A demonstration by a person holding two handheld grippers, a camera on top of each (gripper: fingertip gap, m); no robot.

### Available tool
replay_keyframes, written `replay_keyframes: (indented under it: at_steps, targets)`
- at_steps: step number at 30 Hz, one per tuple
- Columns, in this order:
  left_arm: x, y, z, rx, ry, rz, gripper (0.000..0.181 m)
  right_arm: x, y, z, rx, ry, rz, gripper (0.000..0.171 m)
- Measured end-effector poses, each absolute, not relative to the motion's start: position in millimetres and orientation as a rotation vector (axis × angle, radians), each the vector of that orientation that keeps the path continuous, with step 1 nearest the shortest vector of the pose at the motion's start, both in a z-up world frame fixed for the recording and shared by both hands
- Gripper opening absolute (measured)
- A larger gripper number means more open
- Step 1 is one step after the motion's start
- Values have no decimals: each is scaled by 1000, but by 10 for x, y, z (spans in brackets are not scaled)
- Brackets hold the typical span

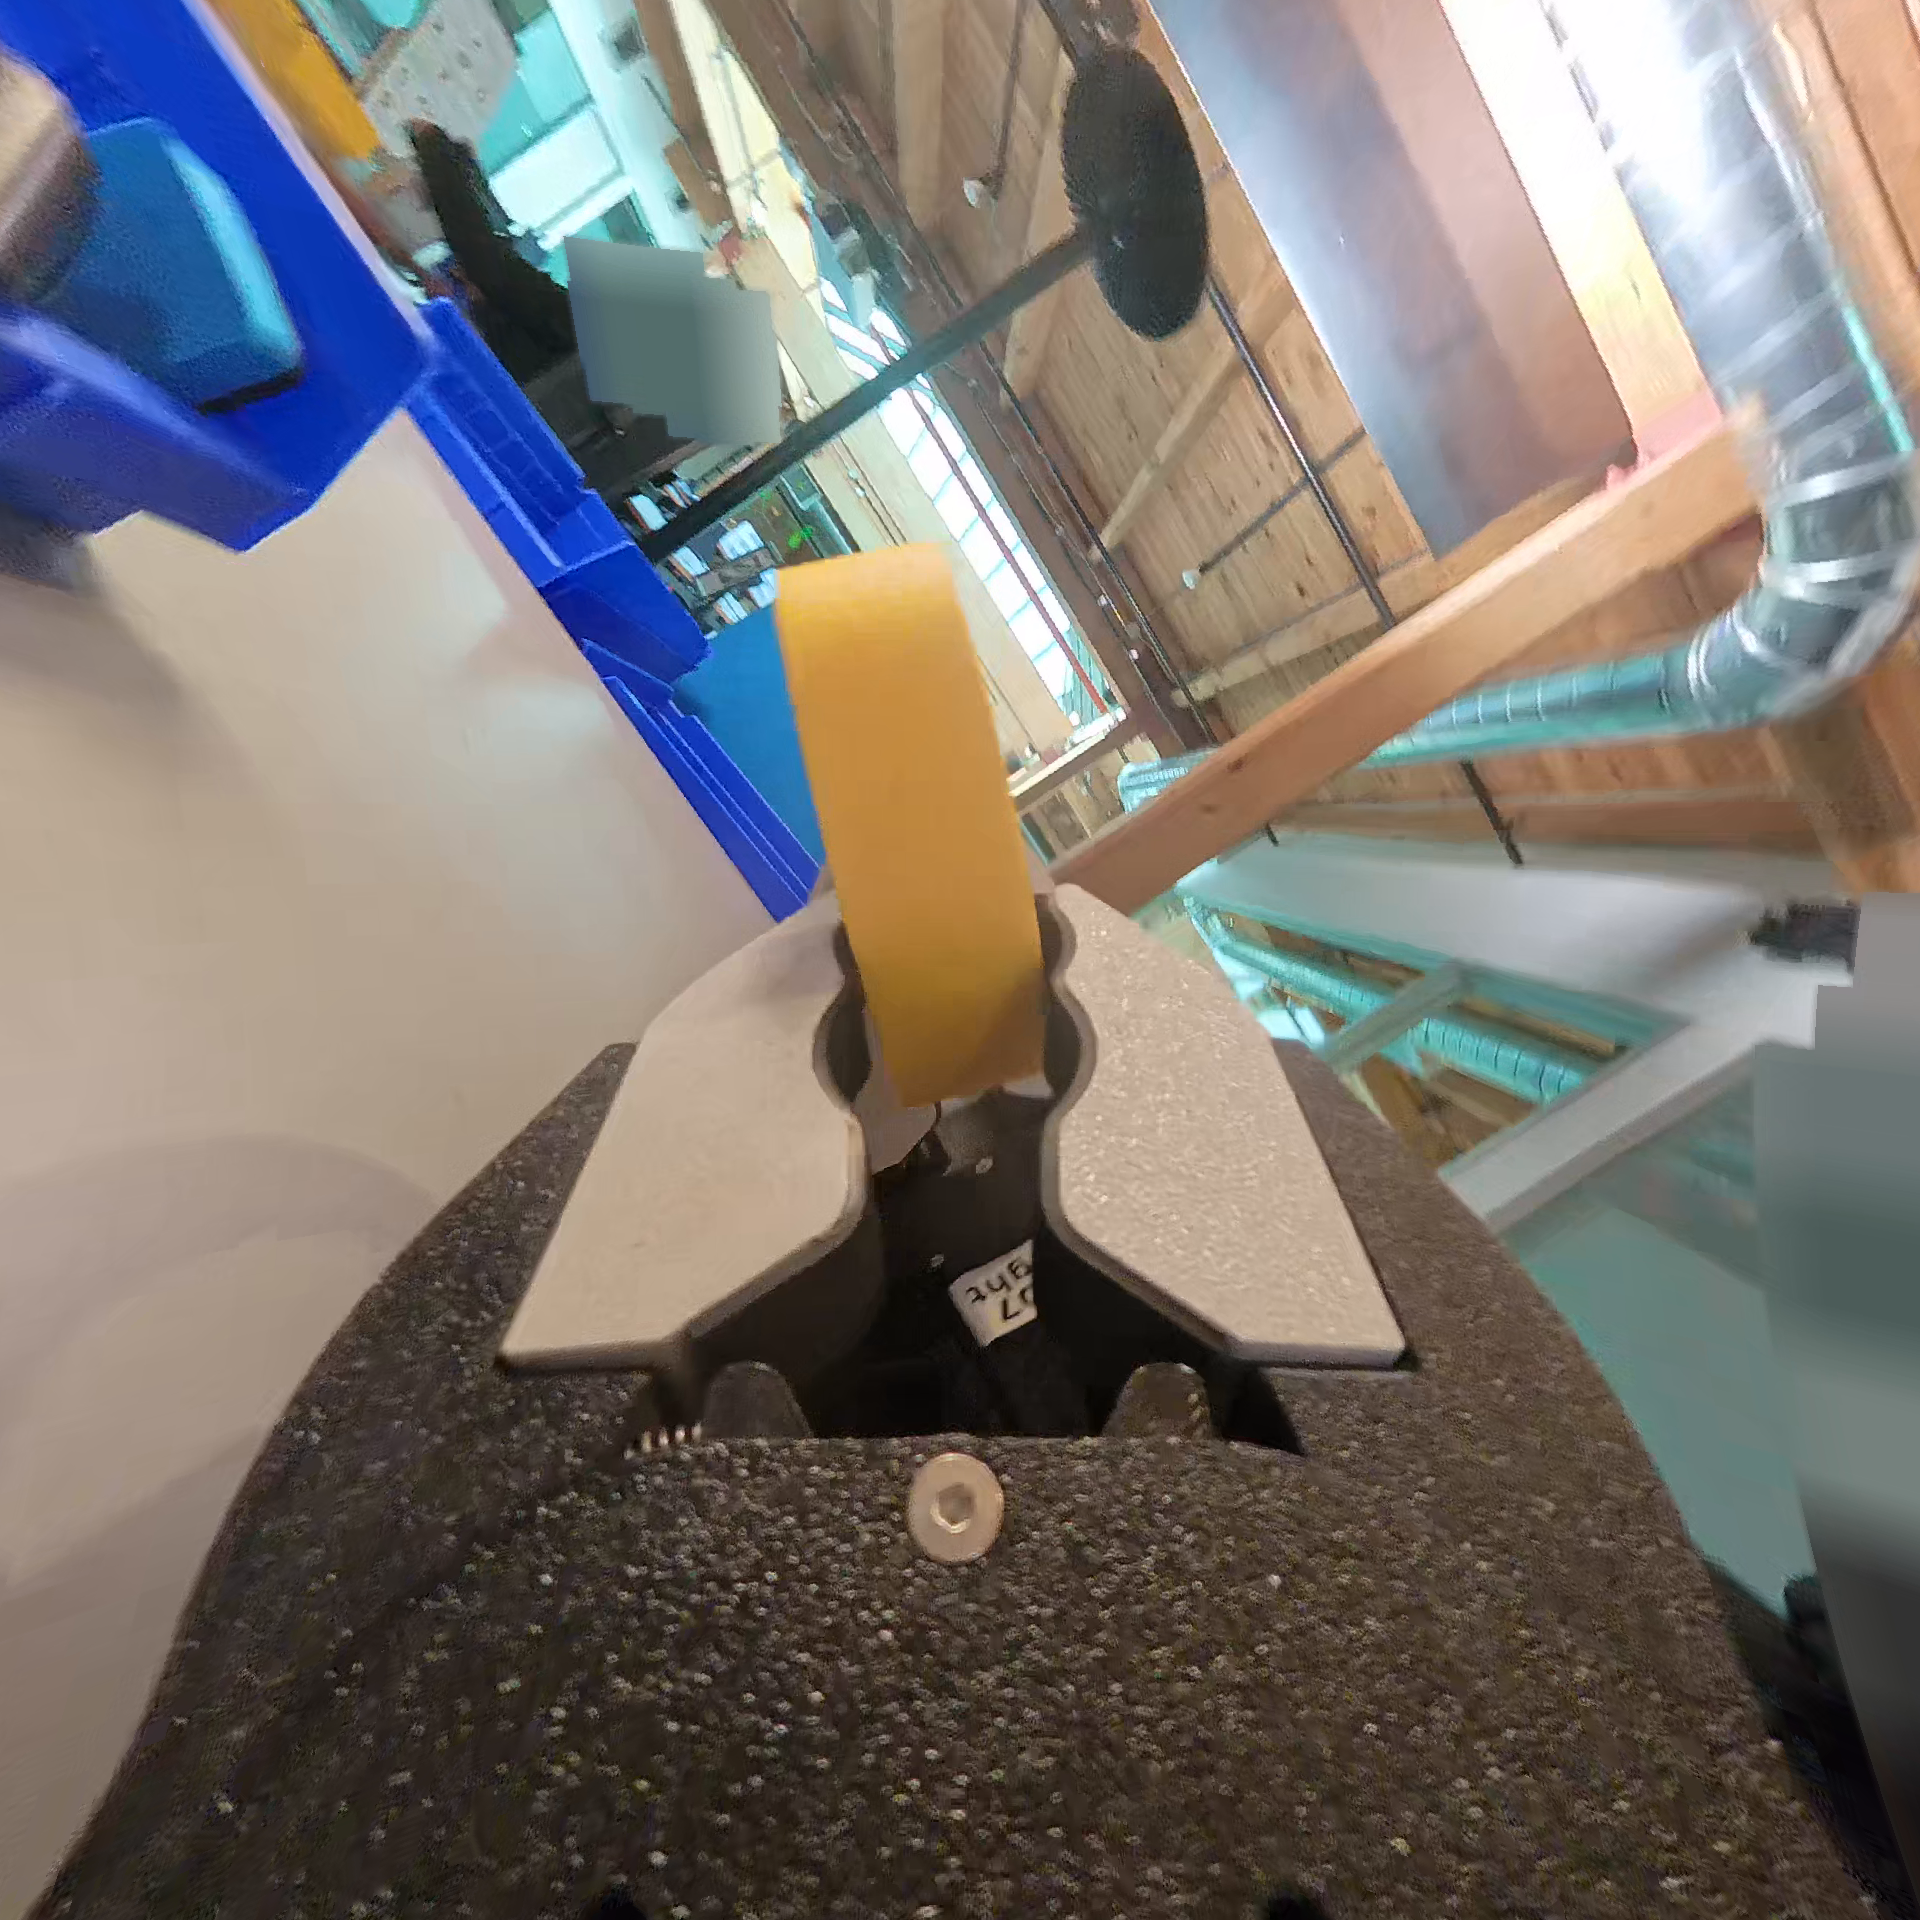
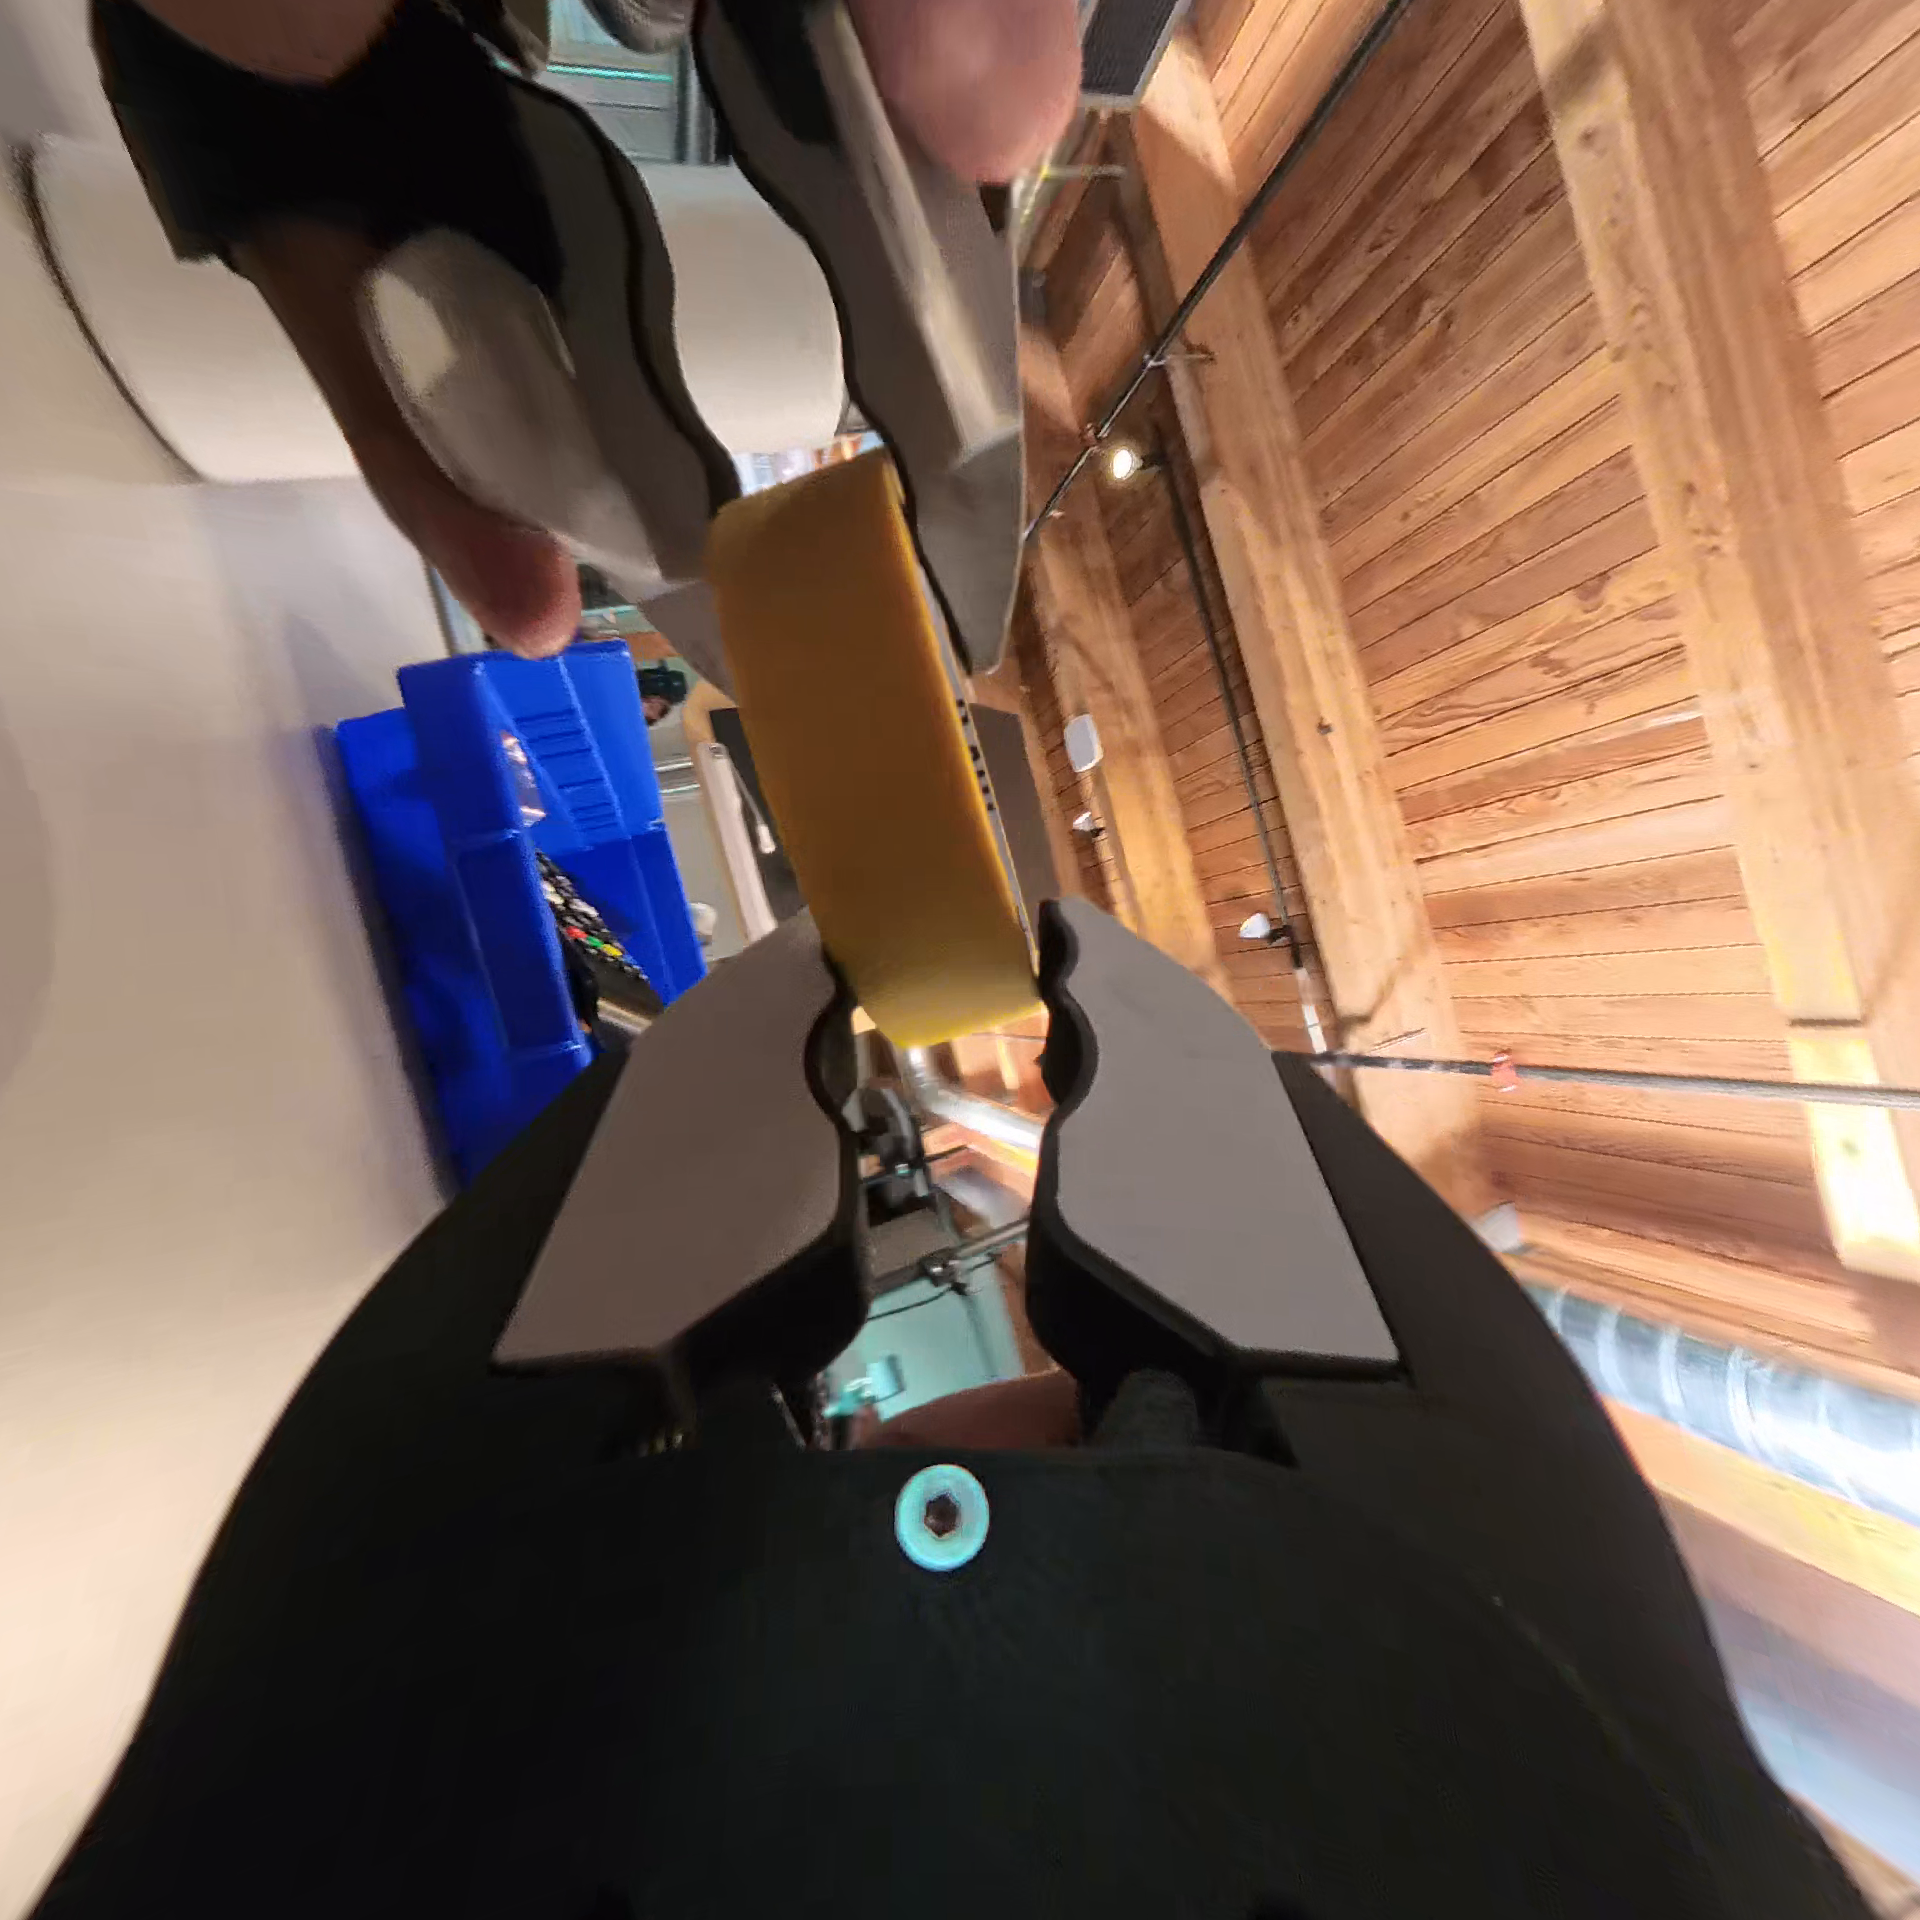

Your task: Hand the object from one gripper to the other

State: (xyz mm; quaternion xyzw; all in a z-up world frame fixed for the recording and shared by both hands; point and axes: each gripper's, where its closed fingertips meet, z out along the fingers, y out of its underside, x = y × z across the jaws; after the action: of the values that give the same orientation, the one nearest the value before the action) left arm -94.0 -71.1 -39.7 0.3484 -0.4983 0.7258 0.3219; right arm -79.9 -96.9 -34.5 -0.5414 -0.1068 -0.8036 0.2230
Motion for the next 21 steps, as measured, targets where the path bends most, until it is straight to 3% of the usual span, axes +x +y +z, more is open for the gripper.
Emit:
replay_keyframes:
  at_steps: [5, 13, 21]
  targets:
    - [-1023, -604, -248, 618, -1656, 2129, 69, -769, -1063, -256, -1546, -12, -1816, 28]
    - [-1013, -400, -502, 135, -2207, 2361, 73, -979, -913, -305, -1603, 211, -850, 26]
    - [-1298, -627, -328, 74, -1807, 2433, 68, -1113, -847, -61, -1395, 378, -377, 27]
